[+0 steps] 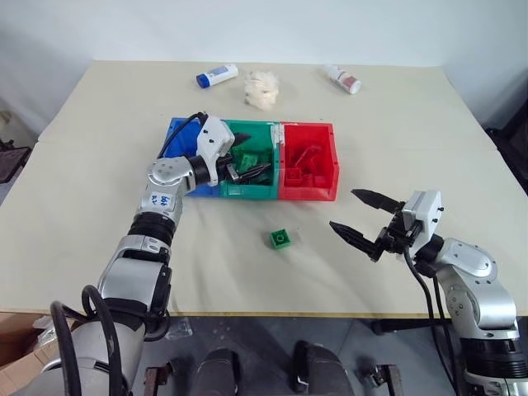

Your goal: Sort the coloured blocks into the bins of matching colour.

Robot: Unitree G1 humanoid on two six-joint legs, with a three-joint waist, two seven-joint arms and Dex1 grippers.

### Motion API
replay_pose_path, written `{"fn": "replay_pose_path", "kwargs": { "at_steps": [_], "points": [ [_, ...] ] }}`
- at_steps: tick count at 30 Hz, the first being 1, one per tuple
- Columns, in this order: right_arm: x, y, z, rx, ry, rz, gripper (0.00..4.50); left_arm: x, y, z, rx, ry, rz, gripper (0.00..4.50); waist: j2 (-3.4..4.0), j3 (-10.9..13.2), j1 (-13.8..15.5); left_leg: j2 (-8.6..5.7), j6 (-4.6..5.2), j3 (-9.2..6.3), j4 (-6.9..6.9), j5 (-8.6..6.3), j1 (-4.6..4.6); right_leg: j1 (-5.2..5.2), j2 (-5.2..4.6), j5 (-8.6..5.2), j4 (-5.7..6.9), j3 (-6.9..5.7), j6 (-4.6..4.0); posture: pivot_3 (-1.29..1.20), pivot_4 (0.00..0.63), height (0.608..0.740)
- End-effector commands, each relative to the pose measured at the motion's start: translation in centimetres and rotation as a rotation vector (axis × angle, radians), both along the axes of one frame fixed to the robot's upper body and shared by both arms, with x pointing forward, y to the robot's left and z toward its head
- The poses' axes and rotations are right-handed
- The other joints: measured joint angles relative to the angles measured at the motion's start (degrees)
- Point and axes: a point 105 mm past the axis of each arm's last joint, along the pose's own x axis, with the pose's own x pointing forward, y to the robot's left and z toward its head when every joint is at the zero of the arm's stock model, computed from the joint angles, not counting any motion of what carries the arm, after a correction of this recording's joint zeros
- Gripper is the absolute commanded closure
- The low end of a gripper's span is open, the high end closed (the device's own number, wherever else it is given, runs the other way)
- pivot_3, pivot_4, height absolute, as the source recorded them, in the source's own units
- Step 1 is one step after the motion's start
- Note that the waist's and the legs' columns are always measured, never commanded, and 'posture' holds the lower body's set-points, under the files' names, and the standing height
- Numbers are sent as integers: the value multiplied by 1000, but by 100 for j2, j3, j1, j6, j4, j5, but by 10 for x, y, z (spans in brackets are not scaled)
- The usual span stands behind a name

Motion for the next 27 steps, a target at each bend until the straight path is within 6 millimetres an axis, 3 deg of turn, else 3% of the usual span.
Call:
{"fn": "replay_pose_path", "kwargs": {
  "at_steps": [1,5,10,14,17,23,27],
  "points": [
    [0,-4,12,-13,-42,7,0,-11,12,15,-13,-60,-36,42,0,0,-42,0,0,1,1,0,1,0,0,0,2,2,0,0,150,740],
    [-1,-1,14,-45,-31,75,0,-61,33,11,-32,-74,-171,42,1,0,-164,2,0,2,-3,0,5,-3,0,0,8,6,0,0,150,740],
    [-3,-3,7,-112,16,143,0,-97,64,-21,37,40,-143,42,1,1,-141,5,-1,1,3,1,6,-5,0,0,16,10,-1,0,150,740],
    [-8,-7,0,-163,71,225,0,-137,95,-47,76,141,-142,42,2,1,-125,5,4,5,4,-4,15,-2,-2,0,18,19,-1,0,150,740],
    [-10,-9,-4,-189,96,253,0,-150,108,-52,72,157,-137,42,2,1,-60,6,4,2,4,-4,10,-4,-2,-1,16,15,-2,0,150,740],
    [-8,-18,-9,-230,132,277,0,-186,154,-76,133,281,-81,42,3,1,-135,9,2,5,1,-6,11,-7,-1,-2,16,15,-7,0,150,740],
    [-5,-17,-6,-230,126,280,0,-187,155,-74,125,276,-93,42,3,2,-110,14,1,13,0,-8,12,-12,0,-3,18,16,-10,0,150,740]
  ]
}}
